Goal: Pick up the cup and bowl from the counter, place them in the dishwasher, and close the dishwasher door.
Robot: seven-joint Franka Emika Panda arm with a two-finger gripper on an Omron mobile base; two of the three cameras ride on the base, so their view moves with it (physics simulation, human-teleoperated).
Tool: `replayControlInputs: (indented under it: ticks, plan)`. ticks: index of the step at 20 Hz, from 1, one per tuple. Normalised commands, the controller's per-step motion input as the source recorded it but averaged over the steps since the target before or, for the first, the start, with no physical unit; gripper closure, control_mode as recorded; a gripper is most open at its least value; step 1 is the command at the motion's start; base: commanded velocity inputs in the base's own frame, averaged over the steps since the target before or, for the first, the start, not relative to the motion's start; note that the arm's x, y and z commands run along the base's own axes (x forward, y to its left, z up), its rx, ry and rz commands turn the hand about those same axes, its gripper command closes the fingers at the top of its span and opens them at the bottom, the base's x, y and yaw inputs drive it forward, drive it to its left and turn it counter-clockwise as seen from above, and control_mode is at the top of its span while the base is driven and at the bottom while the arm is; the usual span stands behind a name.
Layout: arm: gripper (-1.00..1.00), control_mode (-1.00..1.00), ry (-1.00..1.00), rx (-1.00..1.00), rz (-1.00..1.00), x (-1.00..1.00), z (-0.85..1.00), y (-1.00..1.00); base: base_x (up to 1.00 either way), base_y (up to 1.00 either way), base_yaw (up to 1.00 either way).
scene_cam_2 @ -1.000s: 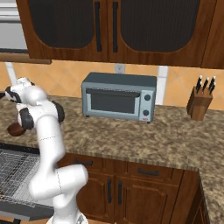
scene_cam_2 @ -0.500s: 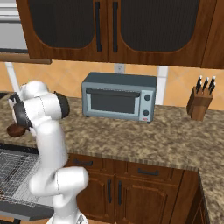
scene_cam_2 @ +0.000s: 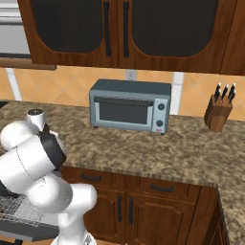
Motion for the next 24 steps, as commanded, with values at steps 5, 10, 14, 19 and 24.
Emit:
replayControlInputs:
  ticks: [5, 10, 14, 19, 24]
  plan:
    - [1.0, -1.0, 0.08, 0.15, -0.16, -0.4, -0.02, 0.41, 0.0, 0.0, 0.0]
    - [1.0, -1.0, 0.1, 0.0, -0.05, -0.05, -0.12, 0.75, 0.0, 0.0, 0.0]
    - [1.0, -1.0, 0.24, 0.0, 0.0, 0.0, -0.42, 0.43, 0.0, 0.0, 0.0]
    - [1.0, -1.0, 0.26, 0.01, 0.03, 0.0, -0.47, 0.46, 0.0, 0.0, 0.0]
    - [1.0, -1.0, 0.04, -0.06, 0.05, -0.36, -0.41, 0.83, 0.0, 0.0, 0.0]
